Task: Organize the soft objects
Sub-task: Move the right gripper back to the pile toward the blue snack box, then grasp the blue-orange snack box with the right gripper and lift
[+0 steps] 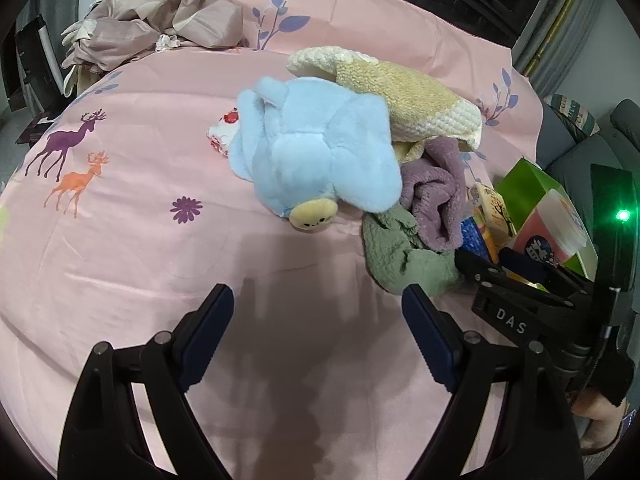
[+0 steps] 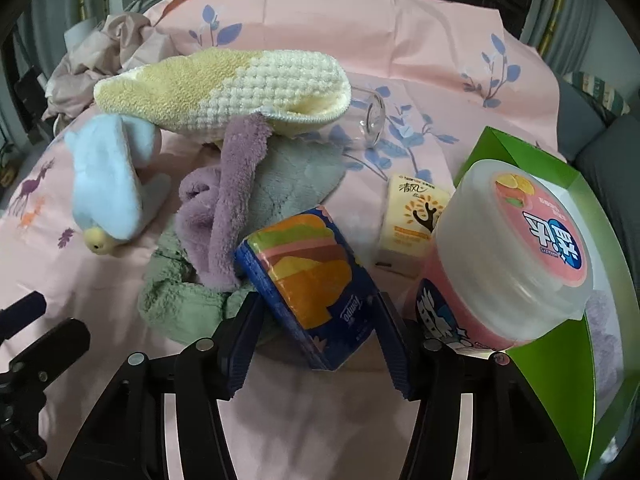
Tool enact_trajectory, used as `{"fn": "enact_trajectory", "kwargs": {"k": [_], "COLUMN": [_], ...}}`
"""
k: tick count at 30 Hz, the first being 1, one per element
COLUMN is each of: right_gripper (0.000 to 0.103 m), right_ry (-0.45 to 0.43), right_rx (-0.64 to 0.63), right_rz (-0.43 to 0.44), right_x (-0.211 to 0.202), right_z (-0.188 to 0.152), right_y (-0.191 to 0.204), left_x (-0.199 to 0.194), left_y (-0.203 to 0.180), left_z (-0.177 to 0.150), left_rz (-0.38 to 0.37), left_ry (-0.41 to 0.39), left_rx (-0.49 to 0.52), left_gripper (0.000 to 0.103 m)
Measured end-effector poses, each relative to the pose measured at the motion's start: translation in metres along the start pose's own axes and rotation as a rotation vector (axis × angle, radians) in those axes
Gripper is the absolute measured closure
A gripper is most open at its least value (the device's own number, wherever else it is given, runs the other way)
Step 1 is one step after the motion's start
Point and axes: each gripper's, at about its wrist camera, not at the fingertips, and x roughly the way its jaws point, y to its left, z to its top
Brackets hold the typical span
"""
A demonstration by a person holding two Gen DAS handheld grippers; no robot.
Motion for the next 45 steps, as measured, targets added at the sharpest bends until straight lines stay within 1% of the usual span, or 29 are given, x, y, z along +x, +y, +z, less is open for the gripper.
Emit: {"fn": "enact_trajectory", "kwargs": {"k": [4, 7, 10, 15, 18, 21, 23, 24, 26, 27, 28, 32, 35, 38, 39, 42, 45], "right_gripper": [0.056, 0.058, 0.058, 0.058, 0.058, 0.058, 0.056, 0.053, 0.042, 0.03, 0.028, 0.028, 0.028, 0.028, 0.028, 0.028, 0.028], "right_ry": [-0.025, -0.024, -0.018, 0.0, 0.04, 0.074, 0.109, 0.122, 0.117, 0.113, 0.098, 0.043, 0.031, 0.028, 0.028, 0.039, 0.057], "right_rx": [-0.019, -0.021, -0.01, -0.054, -0.071, -0.073, -0.051, -0.044, -0.029, -0.026, -0.019, 0.021, 0.08, 0.155, 0.18, 0.222, 0.225], "right_rz": [-0.015, 0.0, 0.097, 0.204, 0.294, 0.34, 0.348, 0.351, 0.376, 0.385, 0.392, 0.417, 0.454, 0.503, 0.531, 0.606, 0.639], "right_x": [-0.002, -0.008, -0.021, -0.046, -0.049, -0.044, -0.038, -0.037, -0.04, -0.042, -0.047, -0.064, -0.066, -0.065, -0.063, -0.058, -0.052], "right_z": [-0.002, -0.004, -0.007, -0.016, -0.021, -0.025, -0.026, -0.027, -0.028, -0.028, -0.028, -0.025, -0.023, -0.022, -0.021, -0.02, -0.021], "right_y": [0.002, 0.002, 0.001, 0.014, 0.022, 0.028, 0.027, 0.026, 0.02, 0.018, 0.012, -0.01, -0.028, -0.046, -0.05, -0.054, -0.048], "left_x": [0.0, -0.002, -0.007, -0.014, -0.016, -0.017, -0.017, -0.016, -0.016, -0.016, -0.016, -0.018, -0.018, -0.018, -0.018, -0.018, -0.01], "left_y": [0.001, 0.005, 0.009, 0.019, 0.023, 0.024, 0.023, 0.022, 0.021, 0.02, 0.019, 0.013, 0.005, -0.004, -0.006, -0.015, -0.021], "left_z": [0.0, 0.001, 0.002, 0.006, 0.007, 0.009, 0.008, 0.008, 0.007, 0.007, 0.006, 0.004, 0.001, -0.003, -0.005, -0.014, -0.021], "left_rz": [0.008, 0.007, 0.005, 0.005, 0.008, 0.013, 0.015, 0.015, 0.013, 0.01, 0.005, -0.007, -0.006, -0.056, -0.067, -0.09, -0.104], "left_ry": [-0.001, -0.005, -0.021, -0.039, -0.041, -0.043, -0.038, -0.034, -0.026, -0.022, -0.019, -0.016, -0.003, 0.025, 0.031, 0.057, 0.098], "left_rx": [-0.005, -0.017, -0.027, -0.057, -0.073, -0.074, -0.072, -0.071, -0.071, -0.07, -0.07, -0.063, -0.047, -0.022, -0.013, 0.013, 0.025], "left_gripper": [0.018, 0.018, 0.018, 0.018, 0.018, 0.018, 0.018, 0.018, 0.018, 0.018, 0.018, 0.018, 0.025, 0.028, 0.03, 0.034, 0.037]}}
